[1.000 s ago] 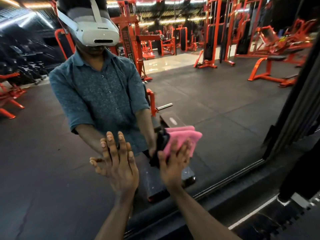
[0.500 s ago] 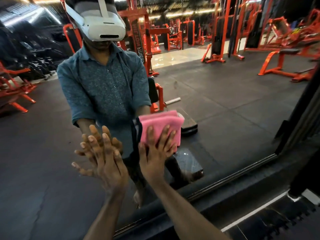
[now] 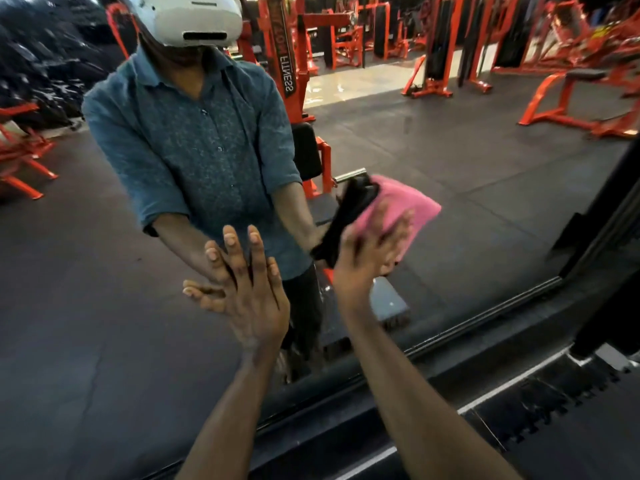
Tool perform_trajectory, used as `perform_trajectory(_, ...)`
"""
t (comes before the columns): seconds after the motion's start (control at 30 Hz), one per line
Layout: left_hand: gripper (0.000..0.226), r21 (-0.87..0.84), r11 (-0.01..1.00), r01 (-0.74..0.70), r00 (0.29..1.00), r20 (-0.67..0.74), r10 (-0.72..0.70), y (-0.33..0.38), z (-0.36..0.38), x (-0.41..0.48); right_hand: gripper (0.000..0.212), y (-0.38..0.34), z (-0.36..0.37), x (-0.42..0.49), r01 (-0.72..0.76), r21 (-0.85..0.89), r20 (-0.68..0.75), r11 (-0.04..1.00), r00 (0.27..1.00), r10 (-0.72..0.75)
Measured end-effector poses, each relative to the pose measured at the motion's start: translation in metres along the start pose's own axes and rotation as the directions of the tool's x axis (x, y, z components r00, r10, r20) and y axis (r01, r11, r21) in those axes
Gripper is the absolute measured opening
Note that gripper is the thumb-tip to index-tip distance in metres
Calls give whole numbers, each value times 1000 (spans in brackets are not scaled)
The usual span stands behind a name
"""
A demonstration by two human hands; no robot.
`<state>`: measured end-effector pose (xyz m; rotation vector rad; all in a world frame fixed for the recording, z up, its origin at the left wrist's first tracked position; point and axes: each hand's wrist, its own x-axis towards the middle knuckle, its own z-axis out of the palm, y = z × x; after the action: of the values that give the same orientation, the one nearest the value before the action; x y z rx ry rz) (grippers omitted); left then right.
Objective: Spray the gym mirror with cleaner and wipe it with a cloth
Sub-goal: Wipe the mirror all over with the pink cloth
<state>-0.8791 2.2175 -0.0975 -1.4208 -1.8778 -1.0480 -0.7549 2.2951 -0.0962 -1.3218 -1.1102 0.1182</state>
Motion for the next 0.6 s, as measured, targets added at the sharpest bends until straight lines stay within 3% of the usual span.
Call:
perform_trajectory(0.07, 69, -36, 999, -6, 1000, 7, 6, -1, -2, -1, 66, 0, 0, -56, 201, -16, 157, 979, 968, -196)
perform_trajectory(0.13, 68, -70, 997, -36, 999, 6, 37, -5, -6, -1, 67, 39, 1, -102, 202, -11, 258, 979, 947, -192)
perform_trajectory(0.27, 55, -223, 967, -122, 992, -2, 125, -20, -16, -7, 77, 112, -5, -113, -241, -83, 198, 967, 947, 253)
perform_trajectory(0.33, 50, -246, 966, -81, 996, -59, 69, -32, -17, -15, 90, 116, -2, -80, -424, -99, 119, 900, 893, 434)
perform_trajectory(0.37, 50, -229, 973, -19, 997, -79, 0, -36, -19, -20, 93, 109, 1, -58, -453, -80, 39, 888, 889, 457)
perform_trajectory(0.43, 54, -175, 982, 76, 990, -107, -96, -47, -22, -29, 80, 79, 5, -15, -402, 30, -108, 915, 909, 403)
perform_trajectory(0.5, 54, -140, 986, 93, 988, -113, -109, -58, -29, -34, 72, 35, 6, 10, -252, 79, -185, 964, 947, 263)
perform_trajectory(0.6, 56, -116, 986, 122, 985, -105, -134, -80, -40, -29, 73, -36, 15, -10, 27, -45, -101, 999, 994, -32)
